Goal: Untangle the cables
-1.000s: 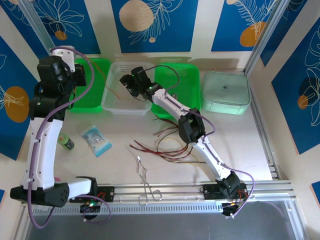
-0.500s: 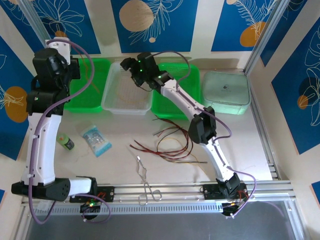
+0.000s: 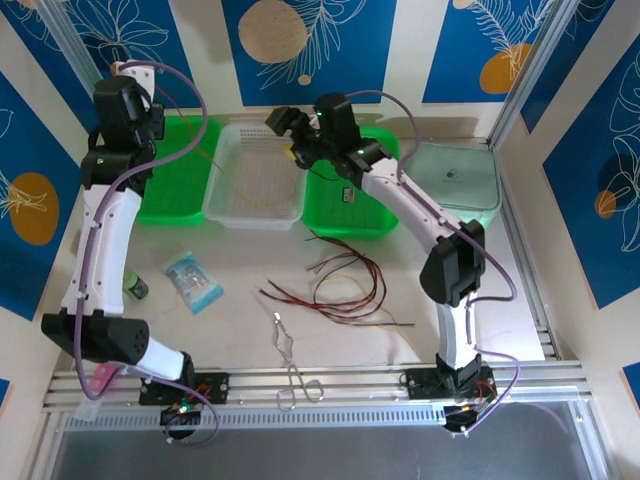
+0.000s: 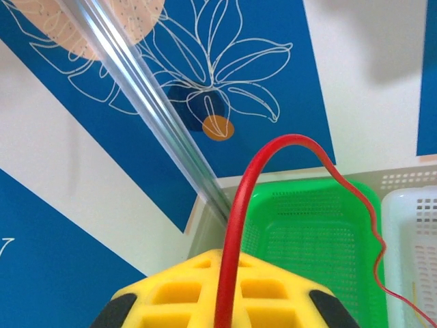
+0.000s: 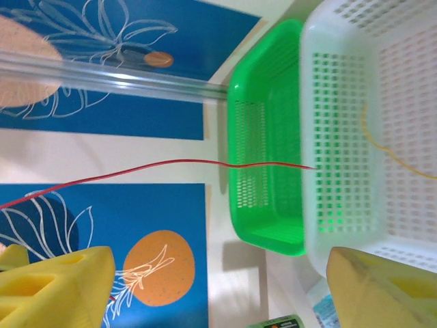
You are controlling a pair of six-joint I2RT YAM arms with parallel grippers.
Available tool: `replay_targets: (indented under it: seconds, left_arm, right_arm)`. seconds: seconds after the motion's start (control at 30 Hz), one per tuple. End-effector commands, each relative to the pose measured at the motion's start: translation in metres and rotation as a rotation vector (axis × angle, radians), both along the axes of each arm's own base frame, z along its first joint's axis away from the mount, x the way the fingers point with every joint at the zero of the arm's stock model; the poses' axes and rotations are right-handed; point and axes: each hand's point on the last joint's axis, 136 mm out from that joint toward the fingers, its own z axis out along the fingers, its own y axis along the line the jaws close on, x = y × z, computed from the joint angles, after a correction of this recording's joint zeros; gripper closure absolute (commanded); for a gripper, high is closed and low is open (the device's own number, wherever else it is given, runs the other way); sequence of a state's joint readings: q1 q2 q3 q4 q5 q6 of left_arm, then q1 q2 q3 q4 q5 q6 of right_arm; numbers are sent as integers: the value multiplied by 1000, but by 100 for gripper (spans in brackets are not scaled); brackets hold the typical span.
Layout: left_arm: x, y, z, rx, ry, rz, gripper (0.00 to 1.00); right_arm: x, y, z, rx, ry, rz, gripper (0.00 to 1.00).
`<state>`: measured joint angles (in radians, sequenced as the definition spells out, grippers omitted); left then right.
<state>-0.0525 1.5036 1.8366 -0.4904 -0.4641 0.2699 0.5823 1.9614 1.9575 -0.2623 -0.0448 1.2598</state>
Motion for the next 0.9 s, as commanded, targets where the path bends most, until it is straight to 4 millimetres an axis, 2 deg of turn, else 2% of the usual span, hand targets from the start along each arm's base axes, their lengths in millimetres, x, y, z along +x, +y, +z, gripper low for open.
replay_targets:
  seconds: [0.0,0.17,0.23,0.3,0.43,0.53,0.7,0.87]
  left_arm:
    - [3,20,20,-29,-59,43,100]
    - [16,41,11,-88,-61,72,100]
    - [24,46,-7,-156,-35,64,100]
    - [33,41,-35,-207,32,46,100]
    - [51,23,-116,-365,224,-2,100]
    - [62,12,-167,-459,355,-12,100]
    - [74,10,-228,-524,496,23,100]
    - [83,7,-276,-610,595,45,100]
  right_arm:
    - [-12,-27,33,43,-73,10,19]
    - [-23,-71,42,26,-99,-36,19]
    - [-29,-84,42,24,-97,-43,19]
    - [-35,-92,42,22,-97,-46,19]
    - [-54,-100,37,1,-93,-37,19]
    - [-70,-108,28,-9,-76,-38,19]
    - [-100,-130,16,-36,-66,-73,19]
    - [-126,-160,3,-65,-51,-131,19]
